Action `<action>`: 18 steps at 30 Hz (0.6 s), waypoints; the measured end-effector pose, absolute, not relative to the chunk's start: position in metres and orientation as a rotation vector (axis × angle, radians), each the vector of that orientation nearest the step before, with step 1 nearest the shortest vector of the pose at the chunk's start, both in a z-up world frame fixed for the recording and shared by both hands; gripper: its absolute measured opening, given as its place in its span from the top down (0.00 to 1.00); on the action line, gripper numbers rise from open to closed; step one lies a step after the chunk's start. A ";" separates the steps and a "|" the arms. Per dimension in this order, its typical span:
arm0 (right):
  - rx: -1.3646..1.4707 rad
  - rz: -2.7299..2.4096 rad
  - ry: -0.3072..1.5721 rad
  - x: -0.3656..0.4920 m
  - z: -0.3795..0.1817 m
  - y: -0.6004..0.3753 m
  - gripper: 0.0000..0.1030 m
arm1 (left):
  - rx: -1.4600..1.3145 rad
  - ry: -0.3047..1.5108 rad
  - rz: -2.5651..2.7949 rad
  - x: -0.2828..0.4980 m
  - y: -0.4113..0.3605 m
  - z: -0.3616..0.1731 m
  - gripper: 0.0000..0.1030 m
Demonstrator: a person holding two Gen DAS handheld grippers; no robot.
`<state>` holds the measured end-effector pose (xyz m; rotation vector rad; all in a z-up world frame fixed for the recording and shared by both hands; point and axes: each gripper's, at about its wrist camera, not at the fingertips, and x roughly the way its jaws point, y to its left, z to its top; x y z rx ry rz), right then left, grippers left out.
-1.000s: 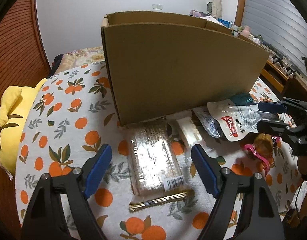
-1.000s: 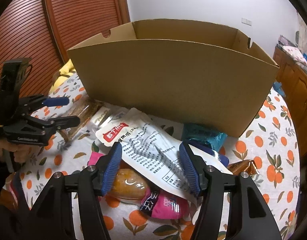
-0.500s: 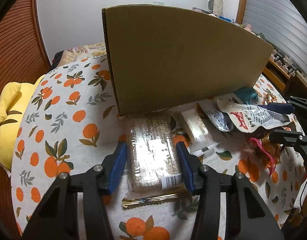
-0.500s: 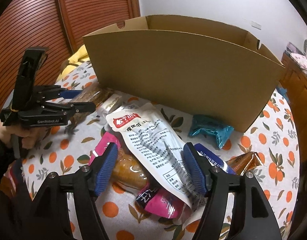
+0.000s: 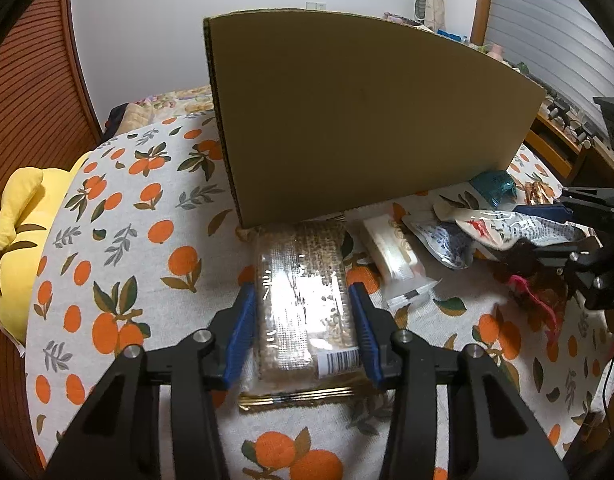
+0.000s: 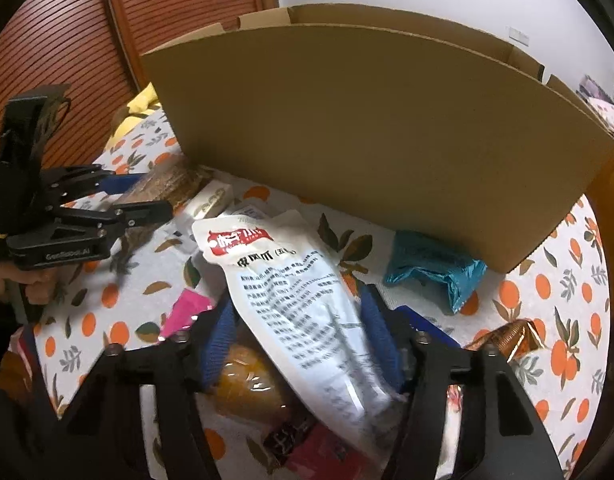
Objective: Organize snacks
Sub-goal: 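Grasp the clear bread bar pack with the left tool while the right tool grasps the white printed pouch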
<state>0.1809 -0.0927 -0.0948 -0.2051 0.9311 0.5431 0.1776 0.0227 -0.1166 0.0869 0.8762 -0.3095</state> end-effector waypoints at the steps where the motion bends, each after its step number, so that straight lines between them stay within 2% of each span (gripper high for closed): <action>1: -0.209 0.541 0.928 0.179 -0.093 -0.094 0.57 | 0.086 0.876 -0.310 0.176 0.023 -0.116 0.58; 3: -0.218 0.538 0.925 0.176 -0.092 -0.098 0.71 | 0.086 0.877 -0.313 0.175 0.023 -0.116 0.59; 8: -0.211 0.539 0.904 0.172 -0.087 -0.104 0.75 | 0.083 0.876 -0.322 0.167 0.023 -0.115 0.60; 18: -0.199 0.535 0.840 0.153 -0.079 -0.102 0.76 | 0.073 0.849 -0.328 0.149 0.022 -0.109 0.60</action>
